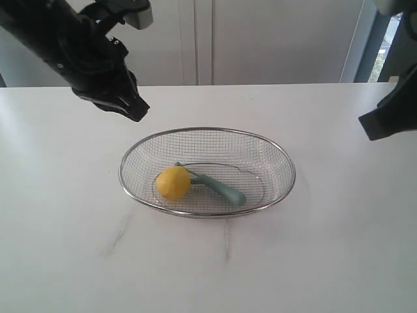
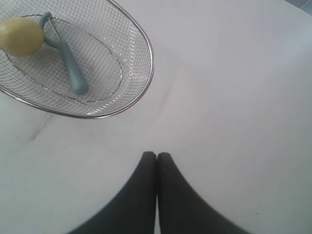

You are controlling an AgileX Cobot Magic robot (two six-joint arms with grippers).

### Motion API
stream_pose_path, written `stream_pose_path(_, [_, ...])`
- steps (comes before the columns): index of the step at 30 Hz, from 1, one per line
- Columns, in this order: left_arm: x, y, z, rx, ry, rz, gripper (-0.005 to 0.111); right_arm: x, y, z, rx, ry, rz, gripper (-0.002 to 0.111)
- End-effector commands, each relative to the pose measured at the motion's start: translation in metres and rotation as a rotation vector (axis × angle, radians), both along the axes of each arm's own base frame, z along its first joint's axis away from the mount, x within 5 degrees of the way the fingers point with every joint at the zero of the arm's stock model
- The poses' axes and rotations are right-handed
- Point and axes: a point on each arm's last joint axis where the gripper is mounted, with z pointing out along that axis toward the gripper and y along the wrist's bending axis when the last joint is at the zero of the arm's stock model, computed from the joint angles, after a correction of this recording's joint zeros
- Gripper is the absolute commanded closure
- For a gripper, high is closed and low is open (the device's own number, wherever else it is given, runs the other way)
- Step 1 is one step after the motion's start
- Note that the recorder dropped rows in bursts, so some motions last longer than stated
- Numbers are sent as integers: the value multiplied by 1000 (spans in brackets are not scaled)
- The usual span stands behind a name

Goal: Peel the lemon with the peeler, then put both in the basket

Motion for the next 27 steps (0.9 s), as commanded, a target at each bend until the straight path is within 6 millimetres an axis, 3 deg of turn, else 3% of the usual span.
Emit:
stream_pose_path(1, [-29, 18, 26, 38, 23, 1, 107, -6, -5, 5, 6, -35, -8, 108])
stream_pose_path(5, [-59, 37, 54, 30, -18, 2, 107, -7, -6, 7, 7, -48, -8, 108])
stream_pose_path(7, [-93, 57, 77, -25, -91, 21, 107, -8, -7, 8, 10, -56, -7, 108])
stream_pose_path(9, [-128, 77, 84, -64, -142, 32, 107, -14, -9, 11, 43, -72, -27, 108])
stream_pose_path(14, [-207, 124, 75, -166, -224, 90, 107, -37, -19, 7, 159, -216, -39, 108])
stream_pose_path(16, [-249, 149, 75, -245, -323, 100, 107, -50, -25, 0, 171, -267, -30, 108])
stream_pose_path(21, [-278, 167, 57, -291, -401, 104, 107, -65, -31, -4, 232, -352, -26, 108])
stream_pose_path(27, [-271, 163, 31, -253, -345, 108, 107, -73, -32, 5, 331, -468, -8, 108])
